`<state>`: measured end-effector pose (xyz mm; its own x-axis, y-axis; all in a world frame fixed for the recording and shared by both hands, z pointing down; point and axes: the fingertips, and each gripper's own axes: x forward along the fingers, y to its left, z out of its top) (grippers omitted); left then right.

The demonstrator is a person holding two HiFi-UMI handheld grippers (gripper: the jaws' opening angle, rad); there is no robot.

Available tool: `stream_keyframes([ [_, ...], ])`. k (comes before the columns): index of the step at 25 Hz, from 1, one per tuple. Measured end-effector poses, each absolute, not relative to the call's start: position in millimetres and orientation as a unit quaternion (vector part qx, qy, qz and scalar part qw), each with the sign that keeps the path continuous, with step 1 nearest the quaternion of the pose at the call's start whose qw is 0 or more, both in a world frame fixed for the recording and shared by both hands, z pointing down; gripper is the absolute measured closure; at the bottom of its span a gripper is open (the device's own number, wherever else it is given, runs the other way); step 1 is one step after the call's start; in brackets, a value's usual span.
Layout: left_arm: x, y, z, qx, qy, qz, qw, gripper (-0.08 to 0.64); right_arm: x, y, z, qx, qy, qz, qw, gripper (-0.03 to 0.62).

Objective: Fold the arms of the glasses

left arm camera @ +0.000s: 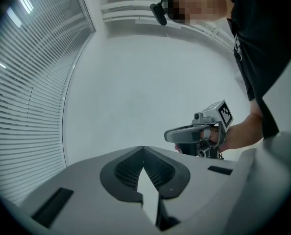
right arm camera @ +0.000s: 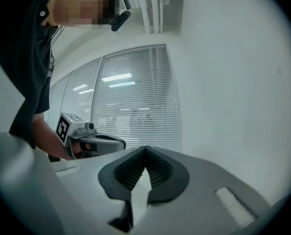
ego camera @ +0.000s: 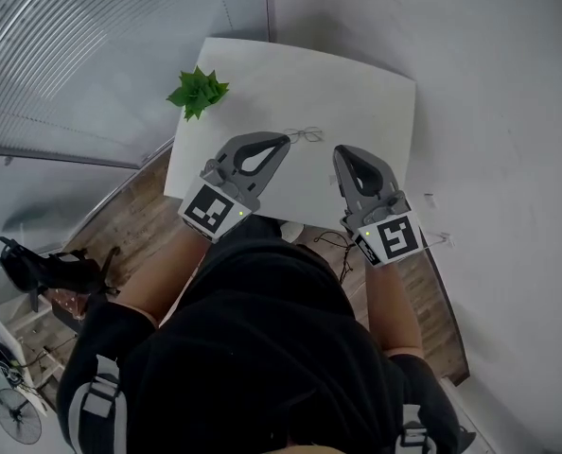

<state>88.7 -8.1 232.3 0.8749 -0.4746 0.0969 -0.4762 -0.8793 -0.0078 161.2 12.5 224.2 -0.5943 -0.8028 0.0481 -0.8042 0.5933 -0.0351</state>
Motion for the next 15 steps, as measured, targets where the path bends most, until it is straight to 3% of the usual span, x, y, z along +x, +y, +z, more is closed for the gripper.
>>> stream_keyframes([
  [15, 93.4, -23.0, 230.8, 0.969, -0.243, 0.050, 0.006, 0.551, 161.1, -2.8, 225.1, 0.450, -0.892, 0.033, 0.017, 0.582],
])
